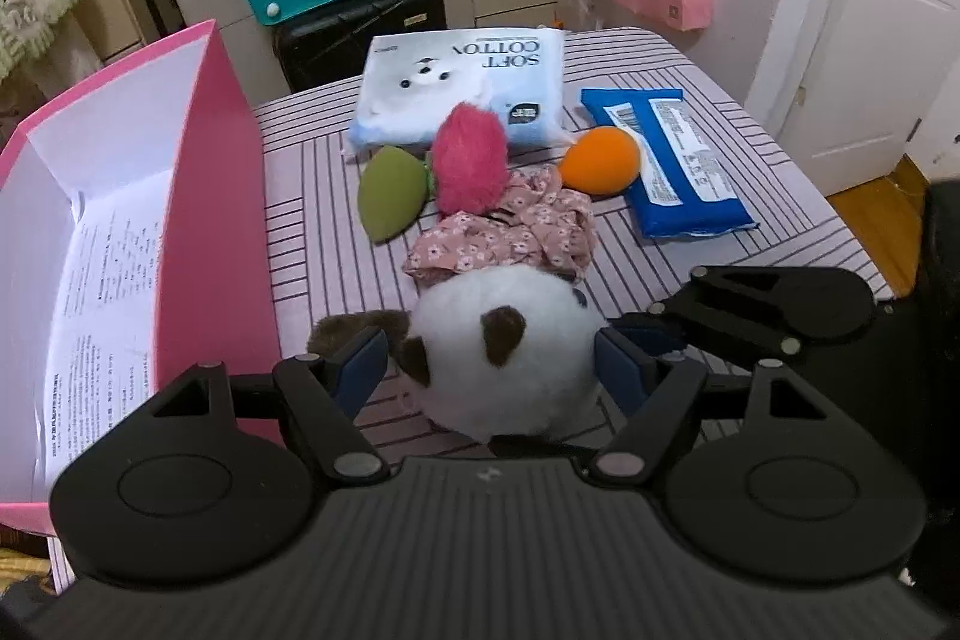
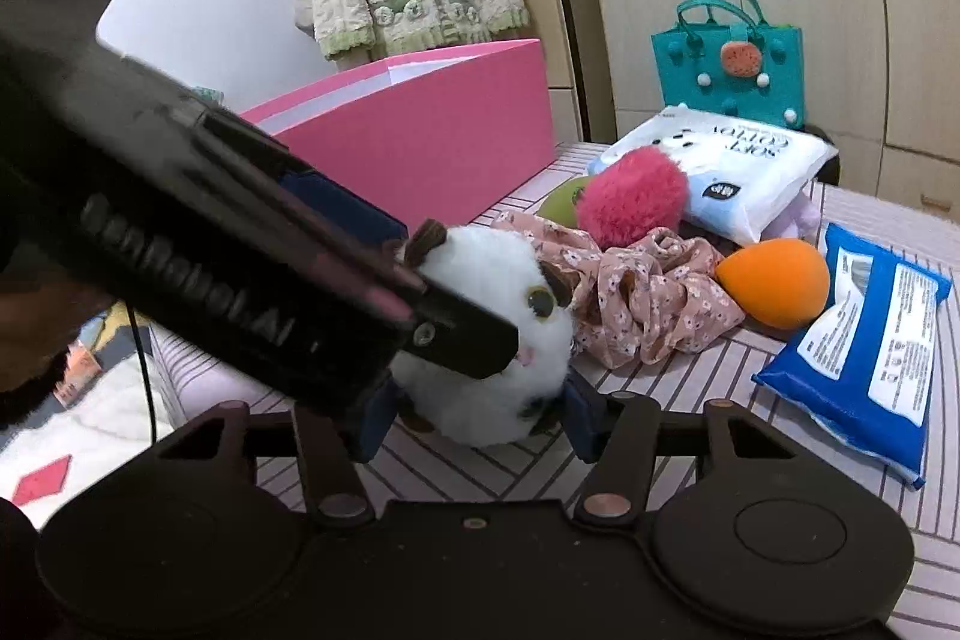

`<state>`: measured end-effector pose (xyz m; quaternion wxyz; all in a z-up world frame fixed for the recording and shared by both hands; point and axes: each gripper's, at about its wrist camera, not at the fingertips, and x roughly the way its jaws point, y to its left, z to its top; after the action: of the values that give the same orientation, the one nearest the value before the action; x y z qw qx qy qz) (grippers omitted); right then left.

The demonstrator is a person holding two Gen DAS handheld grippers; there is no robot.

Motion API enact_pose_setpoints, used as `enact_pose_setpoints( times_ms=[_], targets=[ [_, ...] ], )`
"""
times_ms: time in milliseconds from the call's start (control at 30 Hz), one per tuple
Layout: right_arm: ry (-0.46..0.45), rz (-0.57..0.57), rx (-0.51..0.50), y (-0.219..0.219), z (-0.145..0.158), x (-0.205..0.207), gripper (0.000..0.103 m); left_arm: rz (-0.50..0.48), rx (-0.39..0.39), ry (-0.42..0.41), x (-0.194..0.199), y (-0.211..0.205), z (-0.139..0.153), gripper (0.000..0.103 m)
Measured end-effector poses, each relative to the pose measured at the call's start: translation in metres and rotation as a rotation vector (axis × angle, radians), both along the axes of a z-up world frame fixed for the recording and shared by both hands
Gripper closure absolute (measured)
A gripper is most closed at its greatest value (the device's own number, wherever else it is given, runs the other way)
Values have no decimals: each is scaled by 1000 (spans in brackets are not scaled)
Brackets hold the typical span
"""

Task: Organize soft objects
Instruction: 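Close both grippers on the white plush toy and lift it, then carry the plush toy with both grippers over the pink shoebox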

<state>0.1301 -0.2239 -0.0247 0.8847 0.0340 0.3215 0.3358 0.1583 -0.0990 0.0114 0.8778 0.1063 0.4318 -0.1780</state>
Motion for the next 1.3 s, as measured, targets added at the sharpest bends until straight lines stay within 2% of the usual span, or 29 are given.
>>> enact_pose_setpoints(
  times_ms=[67,267,467,600,800,1067,1300],
  targets=[
    [8,1,11,-2,-1,2,42,2,-23,15,0,1,-2,35],
    [10,-7,10,-1,0,3,42,39,-123,51,8,13,-6,41],
    [12,-22,-12,8,4,-2,43,1,-104,72,5,15,-3,42],
    [57,-33,17,8,9,-4,43,-9,-136,98,3,24,1,42],
    [40,-25,21,8,26,-16,43,-42,-199,105,-6,38,16,42],
    [10,-7,-13,14,55,-26,43,-143,-201,107,-14,52,43,41],
    [-49,27,-19,25,91,-22,43,-199,-207,38,-22,75,79,41]
  ],
)
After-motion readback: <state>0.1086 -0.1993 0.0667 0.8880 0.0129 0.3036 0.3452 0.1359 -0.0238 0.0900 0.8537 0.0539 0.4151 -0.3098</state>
